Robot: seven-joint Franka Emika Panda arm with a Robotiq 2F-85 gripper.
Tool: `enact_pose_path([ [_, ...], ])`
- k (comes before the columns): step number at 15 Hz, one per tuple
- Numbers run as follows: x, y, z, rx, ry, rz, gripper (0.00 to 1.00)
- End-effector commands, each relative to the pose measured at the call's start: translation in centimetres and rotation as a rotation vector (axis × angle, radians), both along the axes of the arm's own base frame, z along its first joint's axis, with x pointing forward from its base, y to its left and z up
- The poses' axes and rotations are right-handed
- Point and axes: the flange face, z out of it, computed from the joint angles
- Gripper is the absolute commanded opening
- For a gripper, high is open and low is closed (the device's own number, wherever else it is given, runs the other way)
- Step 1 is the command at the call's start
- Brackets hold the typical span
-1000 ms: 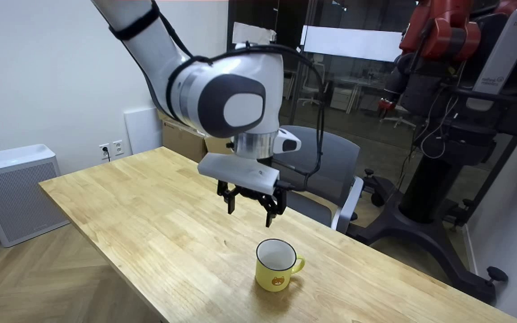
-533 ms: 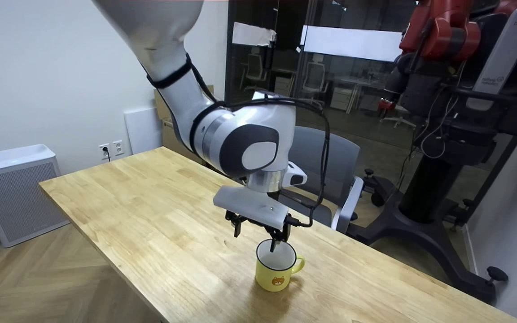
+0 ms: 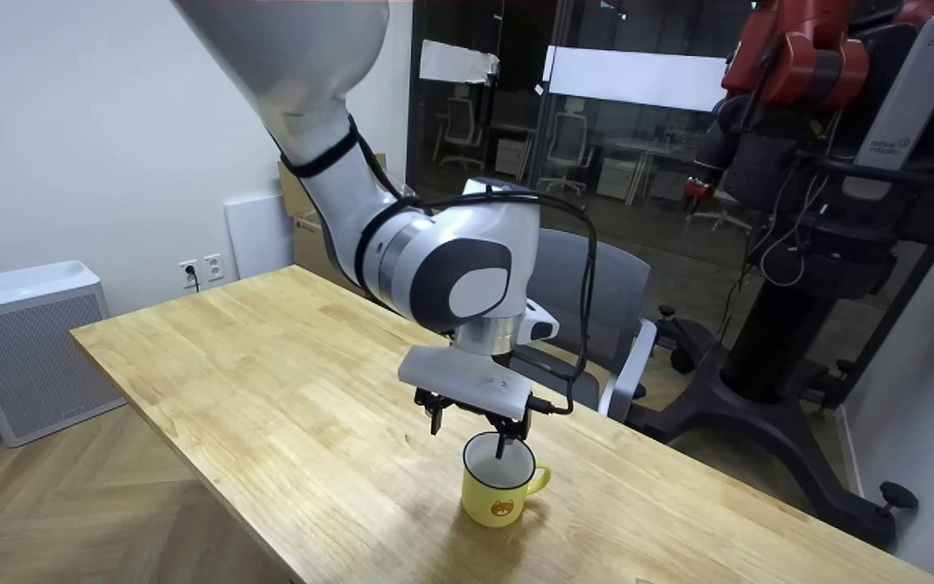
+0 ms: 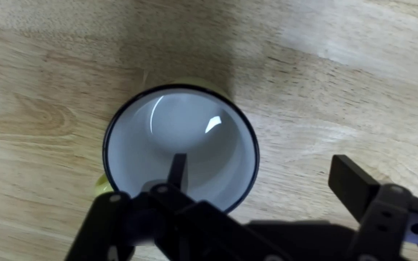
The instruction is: Move the cup forward
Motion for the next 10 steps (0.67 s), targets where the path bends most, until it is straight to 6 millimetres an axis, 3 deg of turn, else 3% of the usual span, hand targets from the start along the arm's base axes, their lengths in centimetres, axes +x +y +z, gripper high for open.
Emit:
enact_pose_path([
  [1, 0.5, 0.0, -0.9, 0.006, 0.007, 0.009, 1.0],
  [5, 0.8, 0.1, -2.6, 0.006, 0.036, 0.016, 1.0],
  [6, 0.9, 0.1, -2.9, 0.006, 0.037, 0.017, 0.75],
  [7, 1.0, 0.1, -3.2, 0.005, 0.038, 0.019, 0.73],
  [10, 1.2, -0.1, -3.5, 0.0, 0.036, 0.016, 0.52],
])
